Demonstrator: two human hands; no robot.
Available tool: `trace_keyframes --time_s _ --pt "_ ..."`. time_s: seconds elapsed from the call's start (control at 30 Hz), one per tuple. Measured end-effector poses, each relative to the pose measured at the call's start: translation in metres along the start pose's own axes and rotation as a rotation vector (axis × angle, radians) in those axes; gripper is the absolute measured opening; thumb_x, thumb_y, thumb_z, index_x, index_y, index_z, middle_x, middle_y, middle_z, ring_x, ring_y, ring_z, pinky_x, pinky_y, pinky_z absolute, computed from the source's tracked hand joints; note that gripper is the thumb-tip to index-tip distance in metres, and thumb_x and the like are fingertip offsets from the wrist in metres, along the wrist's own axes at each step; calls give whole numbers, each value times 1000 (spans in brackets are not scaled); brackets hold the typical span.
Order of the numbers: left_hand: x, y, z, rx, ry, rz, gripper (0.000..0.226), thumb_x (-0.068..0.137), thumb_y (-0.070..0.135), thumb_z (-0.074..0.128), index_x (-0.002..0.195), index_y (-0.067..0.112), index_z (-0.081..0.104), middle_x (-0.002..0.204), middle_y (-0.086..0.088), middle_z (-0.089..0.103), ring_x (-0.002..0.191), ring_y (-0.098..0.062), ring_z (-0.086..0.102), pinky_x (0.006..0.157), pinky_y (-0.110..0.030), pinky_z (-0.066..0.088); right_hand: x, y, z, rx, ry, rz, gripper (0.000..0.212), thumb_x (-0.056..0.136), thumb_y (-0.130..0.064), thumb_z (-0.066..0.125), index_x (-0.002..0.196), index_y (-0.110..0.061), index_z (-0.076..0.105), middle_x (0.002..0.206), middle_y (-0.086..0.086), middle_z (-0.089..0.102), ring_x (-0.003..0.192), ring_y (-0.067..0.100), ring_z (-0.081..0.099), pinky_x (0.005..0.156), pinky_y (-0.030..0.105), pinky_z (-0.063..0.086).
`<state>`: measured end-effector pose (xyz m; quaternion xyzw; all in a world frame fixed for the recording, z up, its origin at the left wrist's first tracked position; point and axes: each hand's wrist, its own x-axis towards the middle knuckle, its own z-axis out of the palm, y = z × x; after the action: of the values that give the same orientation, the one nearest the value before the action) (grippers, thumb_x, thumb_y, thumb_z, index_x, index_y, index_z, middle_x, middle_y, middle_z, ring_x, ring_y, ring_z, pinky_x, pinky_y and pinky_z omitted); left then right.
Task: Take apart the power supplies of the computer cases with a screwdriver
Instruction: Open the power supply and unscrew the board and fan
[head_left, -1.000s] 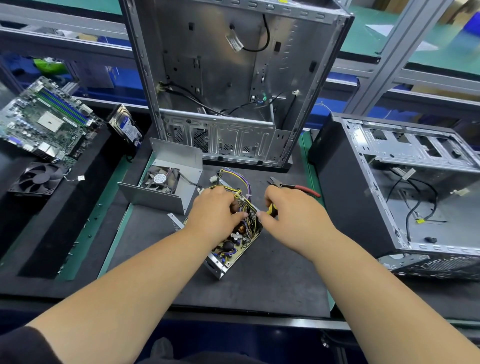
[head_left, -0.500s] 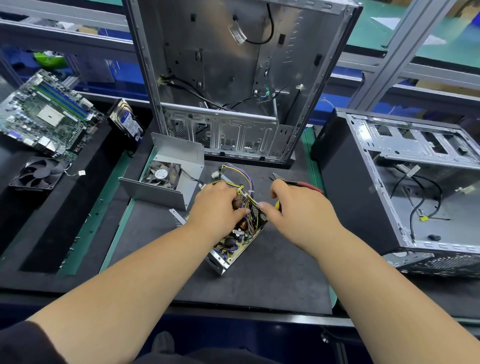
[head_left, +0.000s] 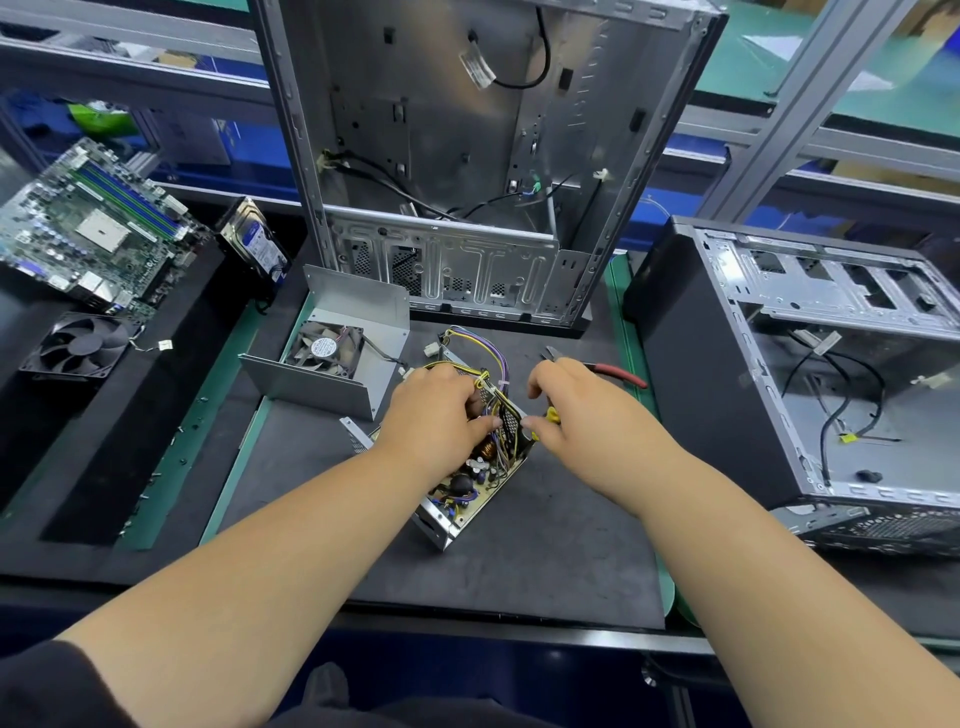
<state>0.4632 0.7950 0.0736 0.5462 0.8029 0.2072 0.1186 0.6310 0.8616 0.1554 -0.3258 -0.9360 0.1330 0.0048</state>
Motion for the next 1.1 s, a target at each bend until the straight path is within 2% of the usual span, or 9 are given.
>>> trace_keyframes --time_s 0.1,0.2,0.27,0.4,0.47,0.53,0.7,0.87,1.1 --pt "0 0 -1 -1 -4 -5 29 84 51 69 79 25 59 95 3 55 103 -23 49 85 -36 43 1 1 1 50 9 1 25 95 -19 61 119 -17 52 114 0 53 98 23 56 84 42 47" --pt "0 1 -1 -3 -5 -5 28 84 52 69 79 26 59 96 3 56 103 -23 49 85 -36 43 -1 1 -1 152 13 -12 41 83 1 58 117 -21 55 105 -4 54 96 18 52 85 38 47" --pt "0 0 -2 -3 -1 -8 28 84 52 69 78 27 57 96 3 56 104 -23 49 85 -36 43 -3 1 -2 161 -18 -41 47 78 3 56 118 -22 55 104 -4 54 98 19 52 86 37 46" --pt "0 0 -1 -3 3 -3 29 84 52 69 77 28 55 93 5 52 103 -22 49 84 -35 42 -5 2 3 25 6 -56 28 87 -30 64 114 -23 56 101 -5 53 100 20 52 84 37 44" --pt "0 1 -1 -11 7 1 28 83 51 69 77 27 57 92 4 52 102 -23 49 83 -36 43 -4 2 4 -56 33 -25 33 95 -49 56 112 -20 55 99 -4 55 95 21 54 82 39 46" --pt "0 0 -1 -15 9 -3 28 83 52 70 78 26 60 92 4 53 103 -23 49 84 -37 44 -1 2 4 -142 37 18 37 99 -52 47 113 -18 54 100 -1 61 93 25 58 79 42 49" --pt "0 1 -1 -10 8 -5 29 83 52 70 79 24 61 93 4 53 103 -23 49 85 -37 44 -5 2 6 21 57 61 25 96 -31 60 118 -21 54 106 -1 59 94 24 57 75 38 48" --pt "2 1 -2 -9 4 -1 30 84 51 70 80 23 61 94 4 53 104 -23 48 86 -36 43 -12 7 9 253 97 60 25 86 -7 65 103 -24 58 103 -6 51 88 17 57 80 44 51" --pt "0 -3 1 -30 2 -10 28 84 49 71 77 26 56 93 5 51 104 -23 48 84 -35 42 -17 11 11 293 144 55 25 83 -4 61 92 -26 52 96 -7 50 81 16 52 76 43 49"
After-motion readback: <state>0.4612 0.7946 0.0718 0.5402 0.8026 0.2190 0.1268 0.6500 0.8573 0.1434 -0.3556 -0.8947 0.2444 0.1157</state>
